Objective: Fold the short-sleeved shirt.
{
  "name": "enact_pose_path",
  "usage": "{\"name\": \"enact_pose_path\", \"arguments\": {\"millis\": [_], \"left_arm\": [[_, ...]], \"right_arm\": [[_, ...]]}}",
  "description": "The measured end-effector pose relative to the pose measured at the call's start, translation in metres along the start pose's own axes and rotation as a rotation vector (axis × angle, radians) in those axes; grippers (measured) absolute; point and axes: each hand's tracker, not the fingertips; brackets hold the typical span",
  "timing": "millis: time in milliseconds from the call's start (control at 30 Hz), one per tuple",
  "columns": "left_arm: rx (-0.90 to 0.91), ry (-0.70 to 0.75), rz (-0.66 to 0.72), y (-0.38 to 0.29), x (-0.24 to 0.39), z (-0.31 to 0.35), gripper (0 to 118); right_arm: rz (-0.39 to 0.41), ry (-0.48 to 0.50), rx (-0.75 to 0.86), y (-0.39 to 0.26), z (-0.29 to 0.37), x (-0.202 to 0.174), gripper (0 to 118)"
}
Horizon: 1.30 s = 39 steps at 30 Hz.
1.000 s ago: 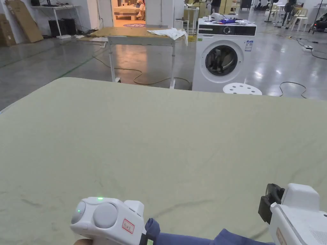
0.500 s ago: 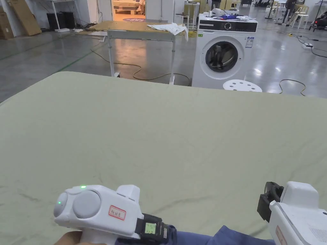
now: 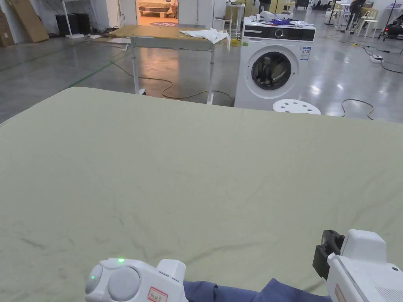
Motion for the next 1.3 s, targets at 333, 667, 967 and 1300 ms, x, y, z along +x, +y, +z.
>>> {"name": "enact_pose_path", "arguments": {"millis": [333, 667, 967, 1300], "left_arm": [[0.078, -0.012, 0.004, -0.016, -0.007, -0.012, 9], [0.284, -0.079, 0.109, -0.008, -0.067, 0.091, 58], [0.275, -0.14, 0.319, -0.025, -0.174, 0.112, 71], [0.222, -0.496, 0.401, -0.043, -0.189, 0.057, 67]], "right_arm": [[0.003, 0.001, -0.002, -0.003, -0.001, 0.0, 2], [-0.006, 0.001, 0.086, 0.008, 0.009, 0.001, 2], [-0.009, 0.006, 0.093, 0.014, 0.007, -0.002, 2], [-0.007, 0.014, 0.074, 0.01, 0.007, -0.007, 2]]}}
